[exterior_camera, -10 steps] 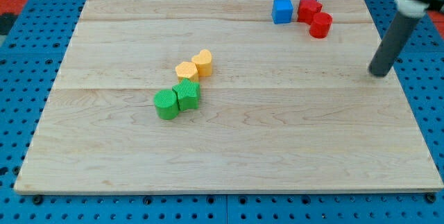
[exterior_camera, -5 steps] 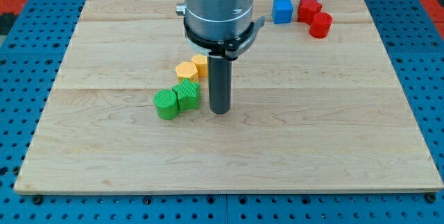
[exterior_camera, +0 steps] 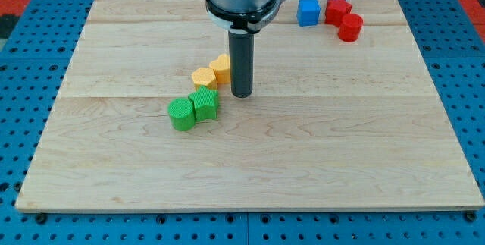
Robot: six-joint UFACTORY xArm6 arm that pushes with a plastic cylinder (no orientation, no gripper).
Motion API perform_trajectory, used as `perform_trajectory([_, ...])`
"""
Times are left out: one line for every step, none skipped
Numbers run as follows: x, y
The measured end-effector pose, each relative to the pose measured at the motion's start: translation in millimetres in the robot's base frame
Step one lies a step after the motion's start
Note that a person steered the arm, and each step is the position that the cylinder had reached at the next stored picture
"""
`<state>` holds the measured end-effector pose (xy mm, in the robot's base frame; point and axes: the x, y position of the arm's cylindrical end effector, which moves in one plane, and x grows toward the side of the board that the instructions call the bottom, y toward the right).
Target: Push the yellow heart towards the group of blocks
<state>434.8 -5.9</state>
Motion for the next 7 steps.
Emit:
perform_trajectory([-47, 9])
perform_trajectory([-92, -13])
perform_trajectory([-106, -85])
perform_trajectory([-39, -65])
perform_trajectory([-38, 62])
perform_trajectory([-43, 165])
perform_trajectory([-43, 125])
